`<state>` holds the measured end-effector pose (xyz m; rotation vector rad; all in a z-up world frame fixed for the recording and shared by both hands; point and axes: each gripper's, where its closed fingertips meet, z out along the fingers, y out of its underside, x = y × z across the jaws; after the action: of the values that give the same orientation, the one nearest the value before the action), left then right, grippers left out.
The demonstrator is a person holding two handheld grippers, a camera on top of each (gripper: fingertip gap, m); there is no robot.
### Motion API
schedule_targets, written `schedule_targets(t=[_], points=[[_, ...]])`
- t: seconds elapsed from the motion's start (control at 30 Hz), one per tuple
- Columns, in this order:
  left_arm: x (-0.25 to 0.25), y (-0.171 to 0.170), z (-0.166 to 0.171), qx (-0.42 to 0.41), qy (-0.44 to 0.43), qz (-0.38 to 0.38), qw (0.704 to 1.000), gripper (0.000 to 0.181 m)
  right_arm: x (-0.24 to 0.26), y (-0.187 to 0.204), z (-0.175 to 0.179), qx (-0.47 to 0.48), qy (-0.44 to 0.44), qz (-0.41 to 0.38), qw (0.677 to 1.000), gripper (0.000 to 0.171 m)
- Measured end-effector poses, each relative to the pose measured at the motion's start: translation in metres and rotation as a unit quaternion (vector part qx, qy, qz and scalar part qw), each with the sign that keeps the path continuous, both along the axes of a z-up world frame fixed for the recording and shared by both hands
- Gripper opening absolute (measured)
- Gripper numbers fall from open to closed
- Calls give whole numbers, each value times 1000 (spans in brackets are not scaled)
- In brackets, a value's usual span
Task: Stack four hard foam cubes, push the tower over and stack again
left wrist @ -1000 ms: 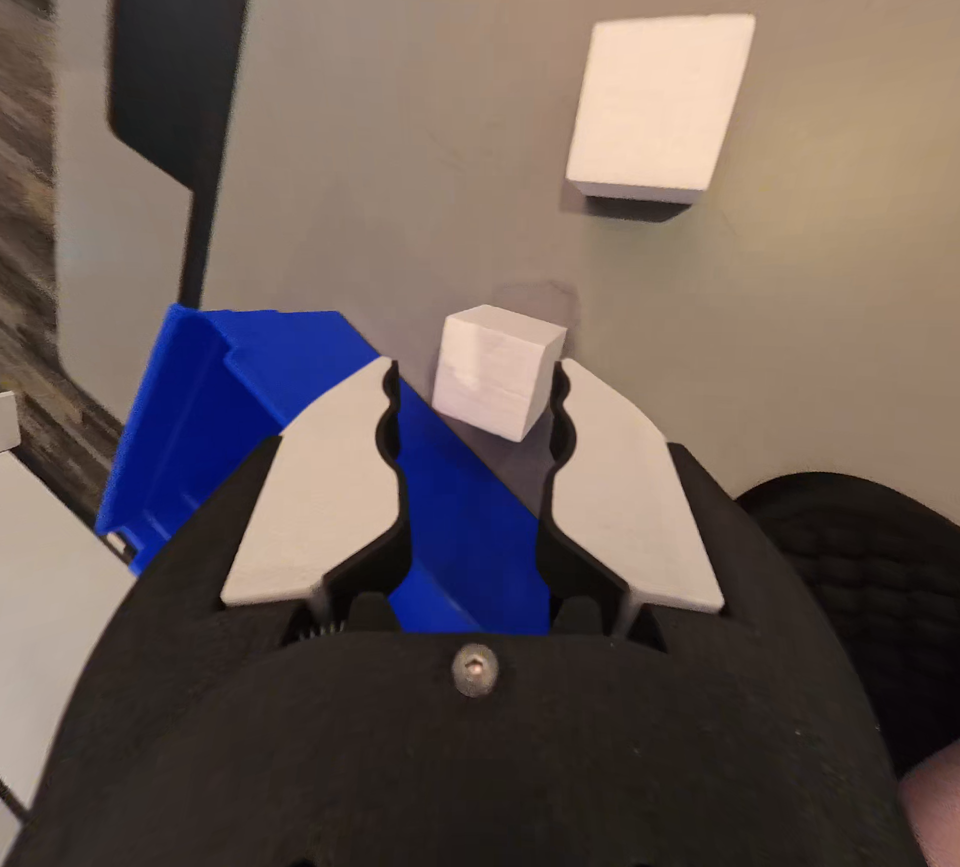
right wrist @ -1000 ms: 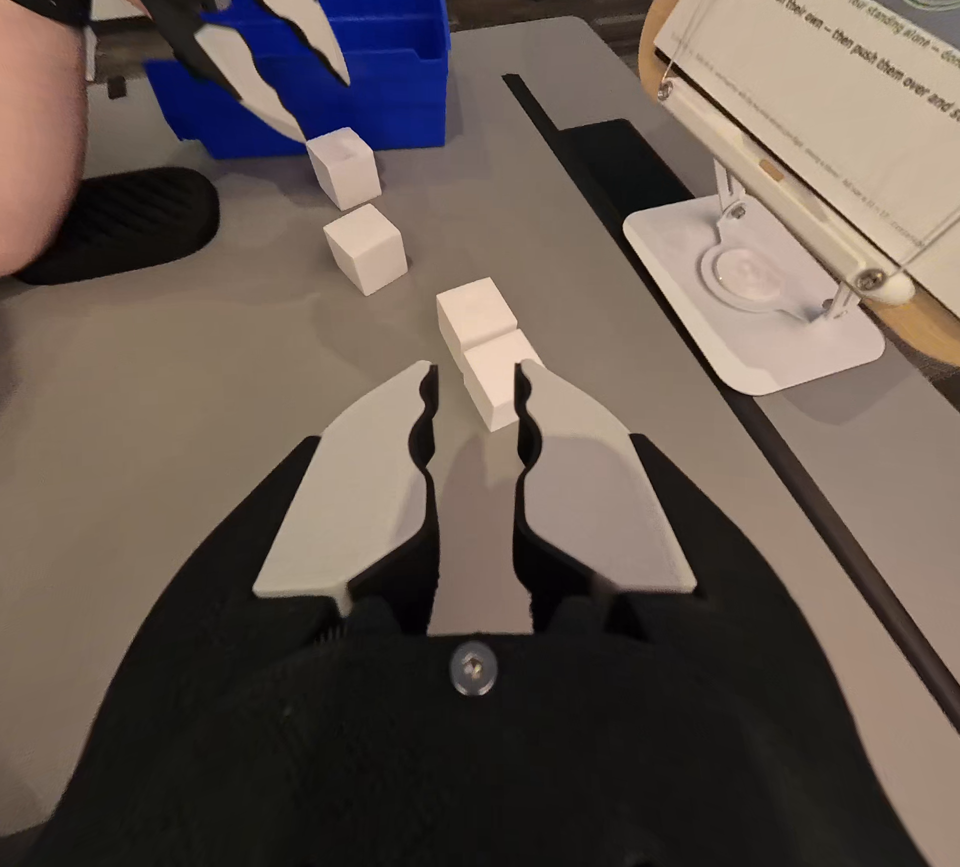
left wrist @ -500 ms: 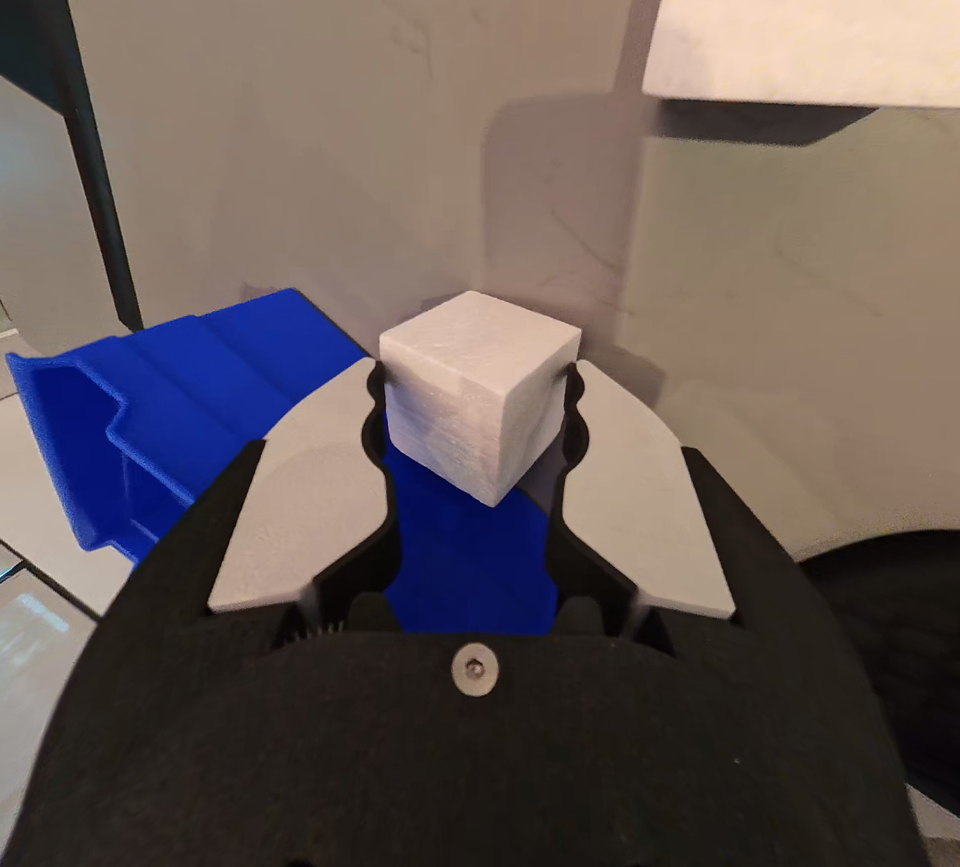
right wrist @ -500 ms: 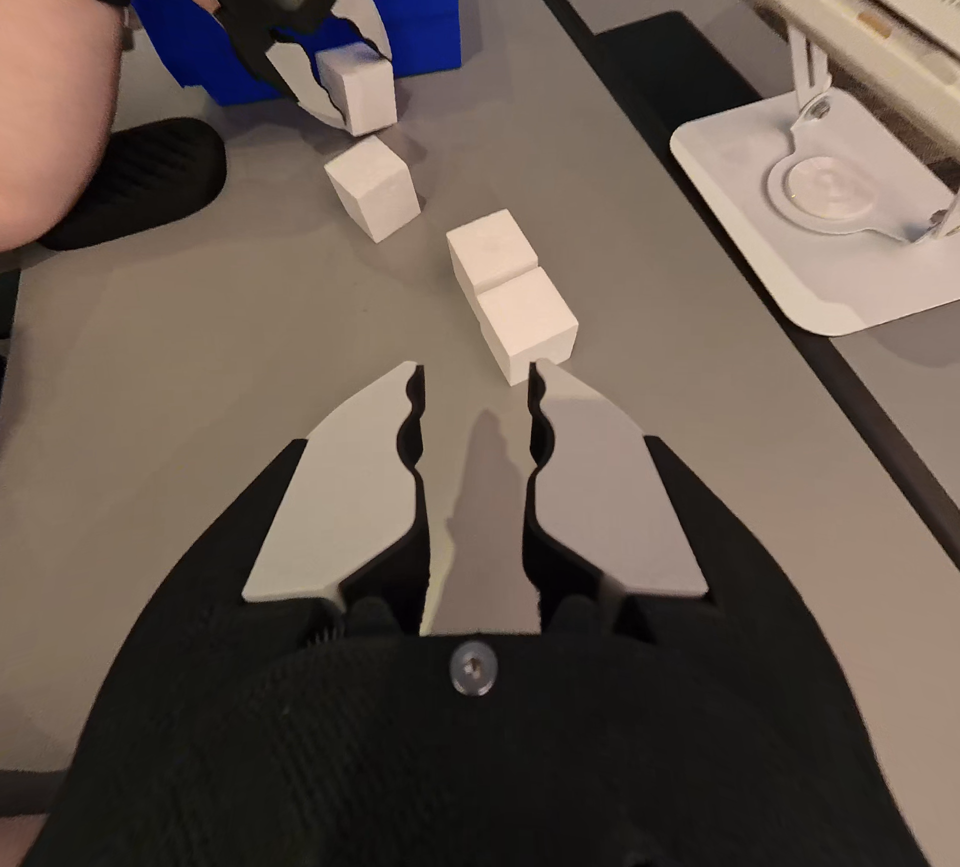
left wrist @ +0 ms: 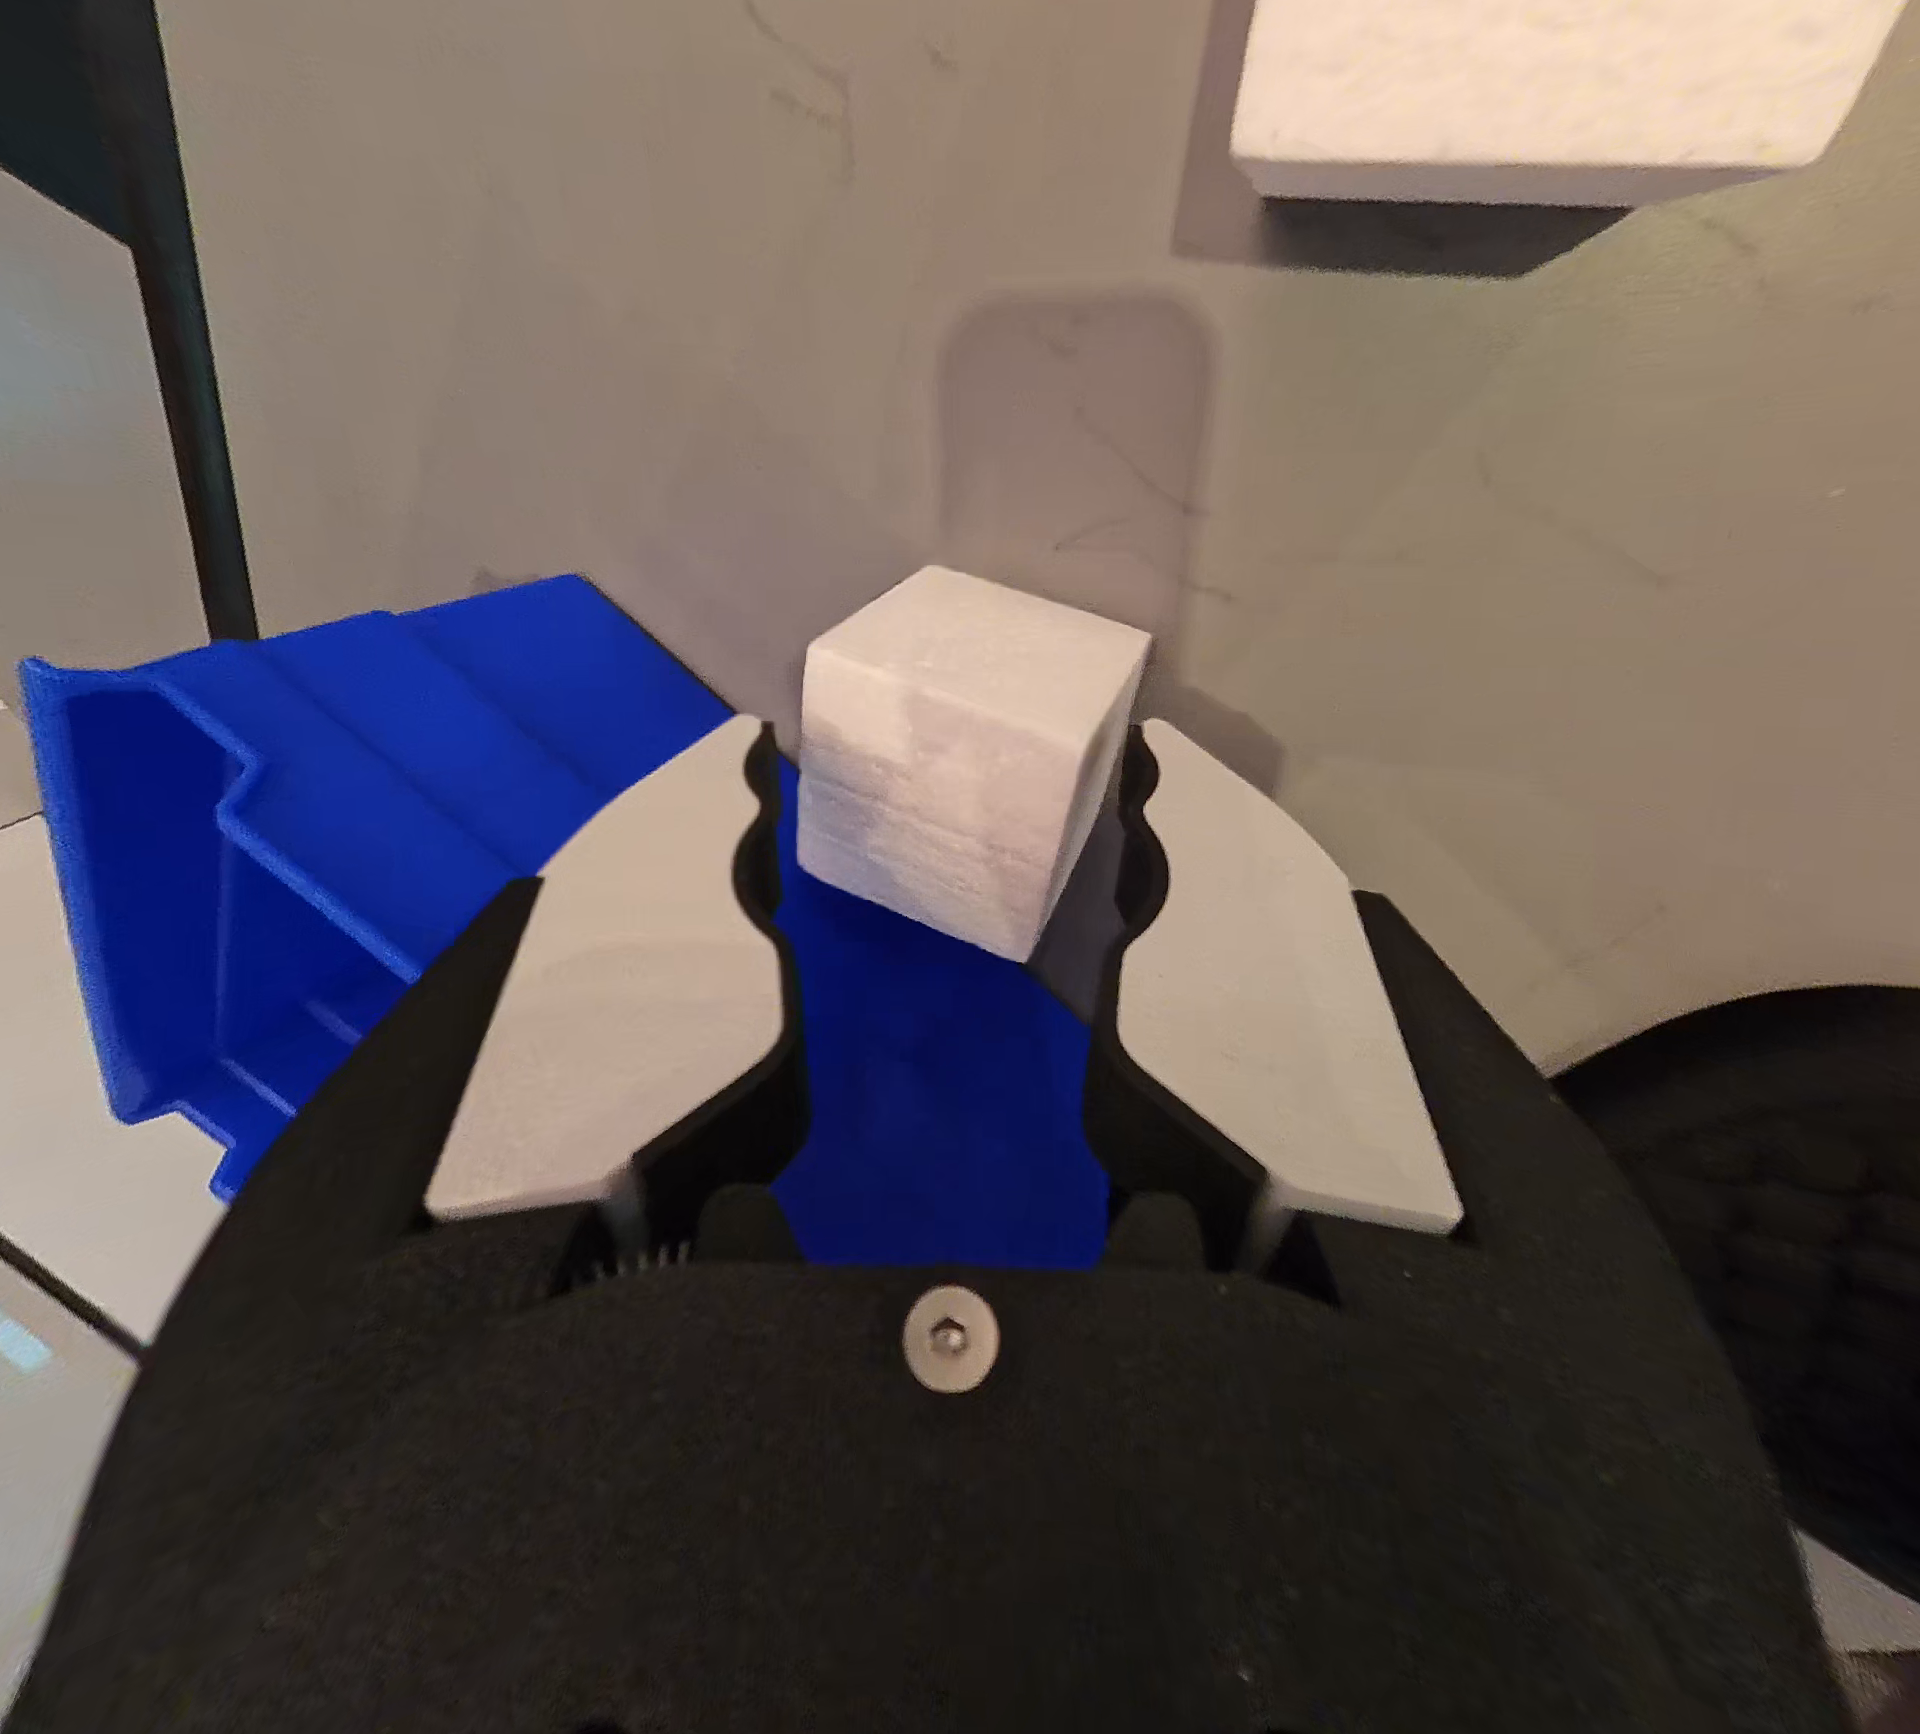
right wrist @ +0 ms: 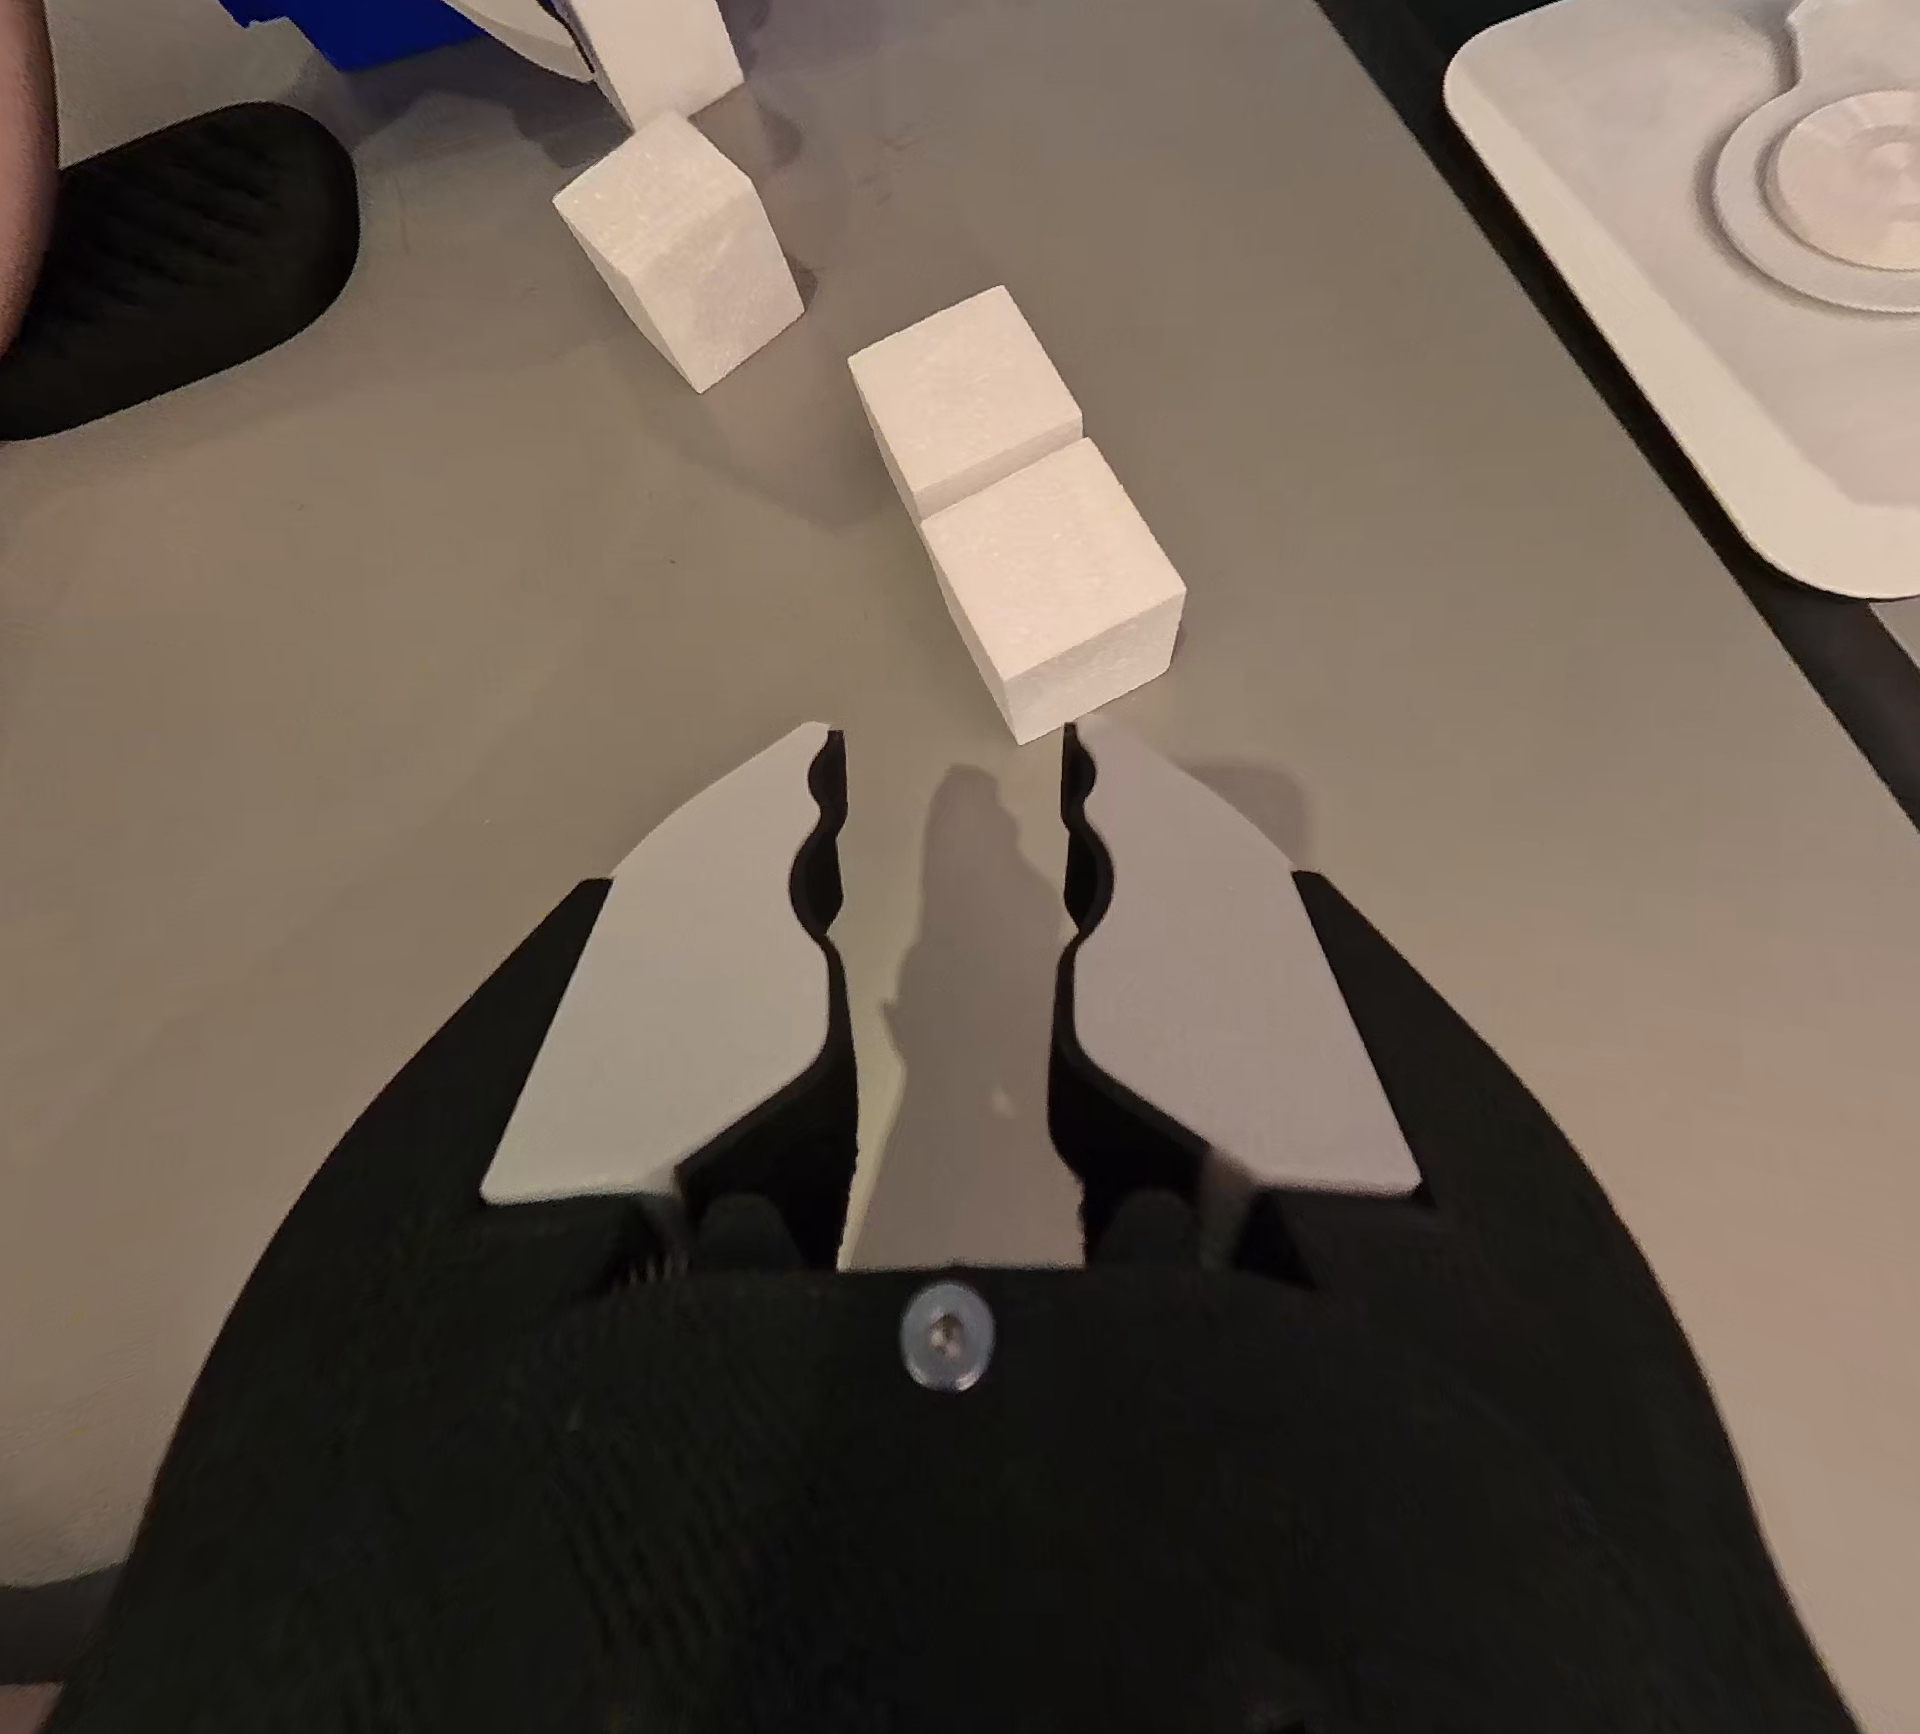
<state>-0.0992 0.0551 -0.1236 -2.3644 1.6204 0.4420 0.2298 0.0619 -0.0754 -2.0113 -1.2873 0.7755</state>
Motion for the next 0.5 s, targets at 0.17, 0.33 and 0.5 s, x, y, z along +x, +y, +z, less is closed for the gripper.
schedule_targets(t=[0.17, 0.33, 0.5], points=[[7, -3, -3, -9, 6, -9, 1000, 62, -12, 2, 2, 18, 18, 12, 1000, 45], [36, -12, -2, -22, -12, -48, 999, 59, -34, 11, 4, 83, 56, 40, 994, 64], [70, -20, 1, -23, -34, -103, 994, 67, -47, 29, -15, 158, 21, 52, 986, 81]])
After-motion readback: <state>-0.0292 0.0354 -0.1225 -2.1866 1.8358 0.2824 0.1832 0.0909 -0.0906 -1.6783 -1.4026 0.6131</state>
